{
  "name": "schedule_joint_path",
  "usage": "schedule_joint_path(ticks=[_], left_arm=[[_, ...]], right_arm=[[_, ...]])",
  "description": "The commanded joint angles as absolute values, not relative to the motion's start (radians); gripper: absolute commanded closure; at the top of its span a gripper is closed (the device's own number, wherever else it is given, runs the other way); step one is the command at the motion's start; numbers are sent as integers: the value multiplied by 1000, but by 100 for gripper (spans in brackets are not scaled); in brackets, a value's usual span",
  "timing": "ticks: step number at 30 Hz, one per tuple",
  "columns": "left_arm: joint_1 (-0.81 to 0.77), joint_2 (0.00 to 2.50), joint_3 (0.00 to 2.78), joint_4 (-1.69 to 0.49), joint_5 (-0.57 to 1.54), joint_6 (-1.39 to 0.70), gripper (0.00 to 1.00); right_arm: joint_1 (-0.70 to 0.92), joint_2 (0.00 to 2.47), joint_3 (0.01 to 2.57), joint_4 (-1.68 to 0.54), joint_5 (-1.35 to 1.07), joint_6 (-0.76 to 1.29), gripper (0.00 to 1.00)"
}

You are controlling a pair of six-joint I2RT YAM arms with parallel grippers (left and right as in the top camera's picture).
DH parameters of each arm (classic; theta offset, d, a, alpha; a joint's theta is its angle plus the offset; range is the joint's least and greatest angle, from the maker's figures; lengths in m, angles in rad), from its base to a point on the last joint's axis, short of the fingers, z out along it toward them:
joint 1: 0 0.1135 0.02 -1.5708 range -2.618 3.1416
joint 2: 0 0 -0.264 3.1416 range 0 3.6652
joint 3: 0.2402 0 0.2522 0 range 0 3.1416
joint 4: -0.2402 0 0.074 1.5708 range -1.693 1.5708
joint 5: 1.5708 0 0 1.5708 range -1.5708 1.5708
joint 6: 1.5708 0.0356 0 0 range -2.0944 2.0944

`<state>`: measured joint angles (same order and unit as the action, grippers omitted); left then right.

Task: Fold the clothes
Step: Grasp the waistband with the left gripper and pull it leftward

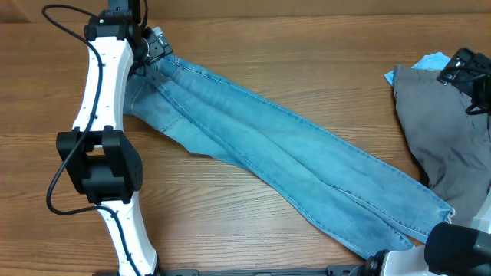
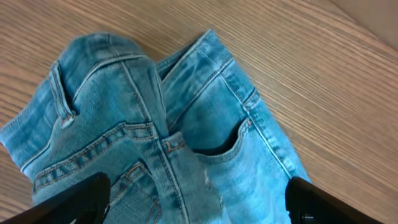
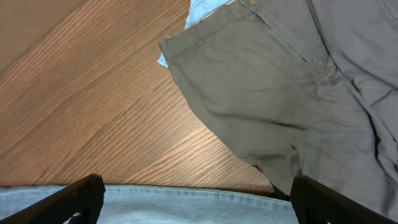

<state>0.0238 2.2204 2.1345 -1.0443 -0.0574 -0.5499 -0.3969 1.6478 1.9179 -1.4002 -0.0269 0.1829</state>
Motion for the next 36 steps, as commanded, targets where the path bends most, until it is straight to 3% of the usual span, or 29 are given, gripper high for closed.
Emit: schedule_joint_path(ticks=[1, 11, 15, 16, 18, 24, 25, 28, 29, 30, 32, 34, 36], left_arm=[[26, 2266, 2155, -1047, -89, -632, 11], [18, 2309, 2155, -1065, -191, -628, 21], [21, 2310, 2155, -1073, -191, -625, 36], [21, 2310, 2155, -1072, -191, -625, 36], [19, 2314, 2155, -1064, -191, -625, 26], [19, 2336, 2155, -1050, -191, -625, 28], [19, 2341, 2154, -1045, -191, -625, 33], [19, 2342, 2154, -1019, -191, -620, 76], [19, 2342, 2154, -1015, -191, -608, 85], [19, 2342, 2154, -1016, -191, -600, 87], [20, 2342, 2154, -1017, -191, -597, 83], [20, 2342, 2154, -1016, -191, -597, 95], [20, 2339, 2173, -1037, -191, -566, 96]], right_arm=[[-394, 1642, 1924, -1397, -32, 184, 0], [-394, 1642, 1924, -1397, -32, 184, 0], [-394, 1642, 1924, -1397, -32, 184, 0], [-394, 1642, 1924, -1397, -32, 184, 0], [-394, 1642, 1924, -1397, -32, 184, 0], [-394, 1642, 1924, -1397, -32, 184, 0], [-394, 1642, 1924, -1397, -32, 184, 0], [-394, 1642, 1924, -1397, -32, 184, 0], [-394, 1642, 1924, -1397, -32, 184, 0], [-394, 1642, 1924, -1397, -32, 184, 0], [-394, 1642, 1924, -1397, -32, 184, 0], [-394, 1642, 1924, -1397, -32, 184, 0], [-394, 1642, 1924, -1397, -32, 184, 0]])
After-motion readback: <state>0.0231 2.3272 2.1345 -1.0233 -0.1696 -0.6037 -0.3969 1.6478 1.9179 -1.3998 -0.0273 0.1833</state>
